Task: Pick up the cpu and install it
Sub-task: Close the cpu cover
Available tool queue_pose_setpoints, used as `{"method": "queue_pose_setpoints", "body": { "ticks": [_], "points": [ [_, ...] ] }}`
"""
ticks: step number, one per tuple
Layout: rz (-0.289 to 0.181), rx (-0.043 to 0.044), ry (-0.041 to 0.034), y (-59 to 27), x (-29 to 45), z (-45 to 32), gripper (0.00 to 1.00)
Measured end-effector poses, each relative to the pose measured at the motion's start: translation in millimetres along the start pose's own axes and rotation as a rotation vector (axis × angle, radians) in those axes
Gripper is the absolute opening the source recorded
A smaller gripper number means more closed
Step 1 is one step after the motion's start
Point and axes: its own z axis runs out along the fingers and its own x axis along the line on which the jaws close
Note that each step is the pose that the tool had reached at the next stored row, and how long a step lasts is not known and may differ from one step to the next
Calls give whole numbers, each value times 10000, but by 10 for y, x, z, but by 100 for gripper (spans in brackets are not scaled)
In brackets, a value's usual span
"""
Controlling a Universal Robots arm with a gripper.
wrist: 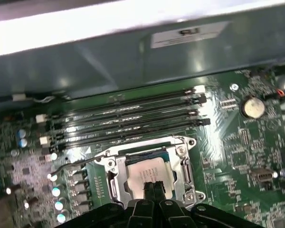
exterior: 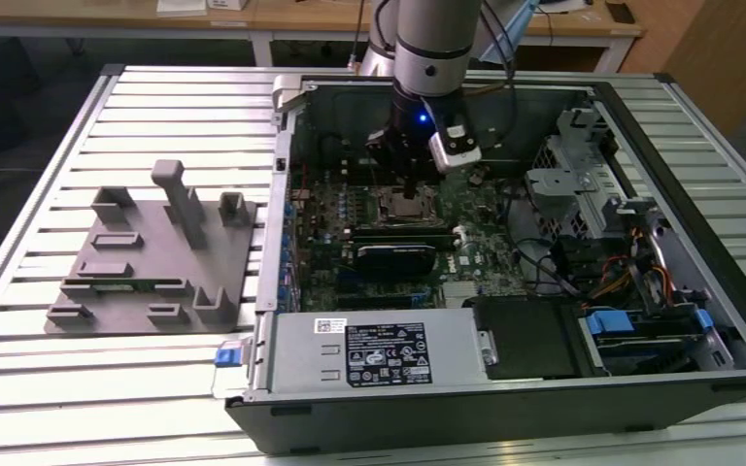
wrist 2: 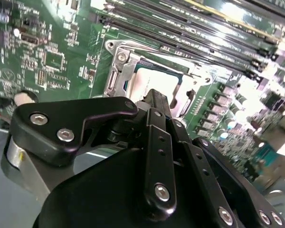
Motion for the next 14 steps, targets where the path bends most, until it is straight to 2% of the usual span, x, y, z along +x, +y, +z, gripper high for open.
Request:
{"method": "queue_pose_setpoints", "body": {
  "ticks": [7,14],
  "points": [
    [-1180,5,3,0,0,13,11],
    [-1173,8,-9,-3,8,19,11]
  ]
}}
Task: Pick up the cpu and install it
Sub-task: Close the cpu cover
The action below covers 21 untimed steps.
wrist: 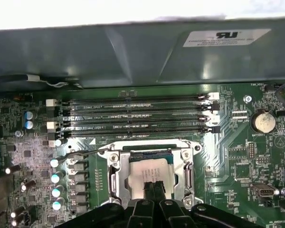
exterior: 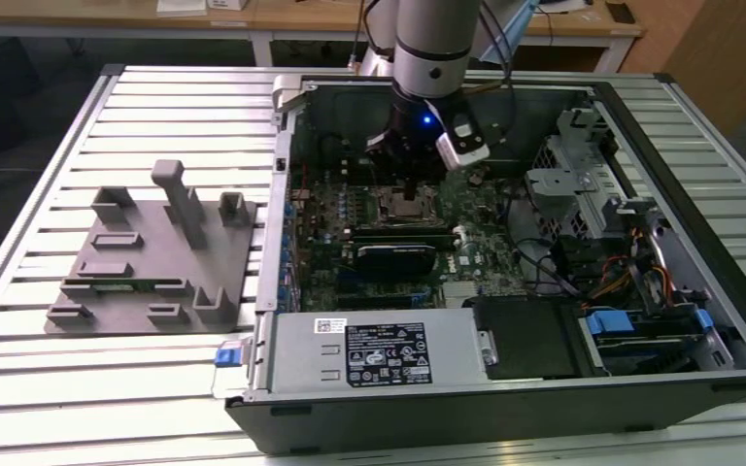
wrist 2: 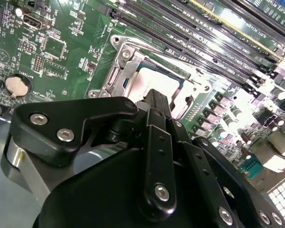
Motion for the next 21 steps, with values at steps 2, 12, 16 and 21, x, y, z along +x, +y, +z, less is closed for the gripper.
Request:
{"method": "queue_pose_setpoints", "body": {
  "ticks": [2,12,16,21],
  "points": [
    [177,1,-1,0,0,8,11],
    [463,4,-1,-13,121,49,11],
    [473,4,-1,-24,180,69,11],
    [475,-22,3,-35,241,111,11]
  ]
}}
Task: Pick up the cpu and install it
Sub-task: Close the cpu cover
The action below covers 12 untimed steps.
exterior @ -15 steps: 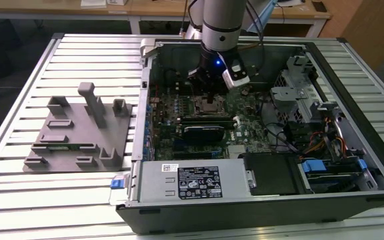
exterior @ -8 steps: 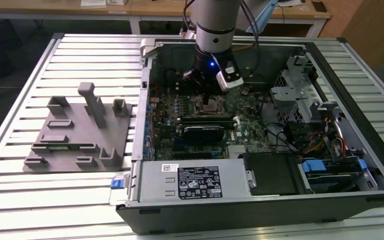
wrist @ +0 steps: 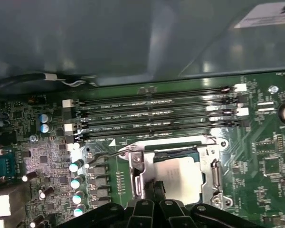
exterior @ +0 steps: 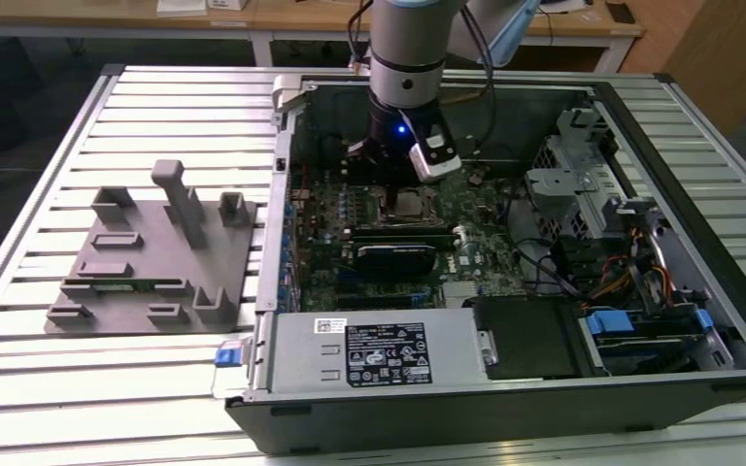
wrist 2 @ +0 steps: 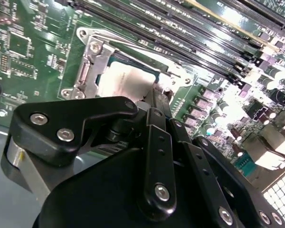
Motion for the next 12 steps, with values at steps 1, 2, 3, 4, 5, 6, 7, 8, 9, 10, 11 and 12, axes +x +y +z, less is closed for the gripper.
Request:
{"method": "queue_pose_setpoints", "body": {
  "ticks": [1,2,3,4,5,6,7,8,9,10,11,12],
  "points": [
    [0,0,0,-4,10,6,11],
    [1,-1,1,-7,19,13,11],
    [1,-3,0,-9,27,20,11],
    [1,-4,0,-12,35,26,11],
    [1,-6,0,-14,42,31,11],
    [1,-11,1,-16,51,36,11],
    [1,-15,1,-17,58,41,11],
    [1,-20,1,-18,63,48,11],
    [1,-21,1,-19,65,57,11],
    [0,-20,2,-20,66,64,11],
    [0,-18,2,-20,67,72,11],
    [0,-14,5,-22,68,77,11]
  ]
}}
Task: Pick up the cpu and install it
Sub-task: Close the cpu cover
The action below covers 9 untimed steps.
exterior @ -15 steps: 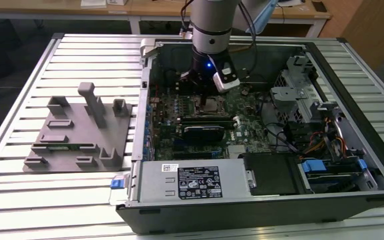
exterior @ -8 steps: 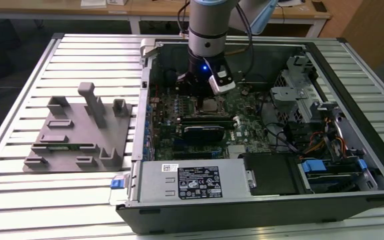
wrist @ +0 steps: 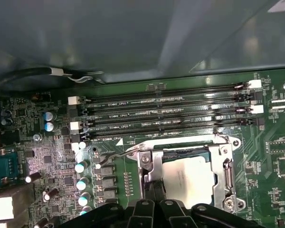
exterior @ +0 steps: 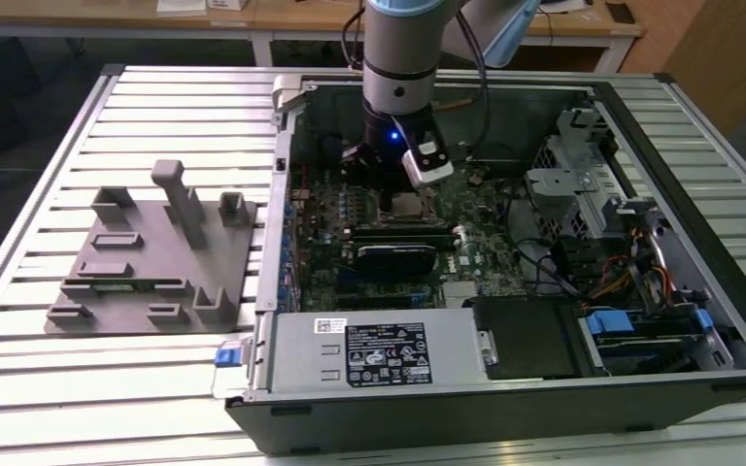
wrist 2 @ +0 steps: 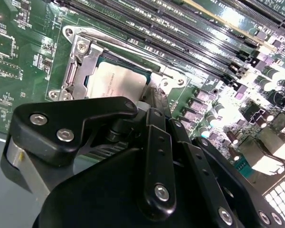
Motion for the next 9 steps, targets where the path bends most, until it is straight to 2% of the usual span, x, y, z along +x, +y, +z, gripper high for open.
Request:
{"method": "queue_pose_setpoints", "body": {
  "ticks": [9],
  "points": [
    [2,-5,-2,1,0,11,11]
  ]
}}
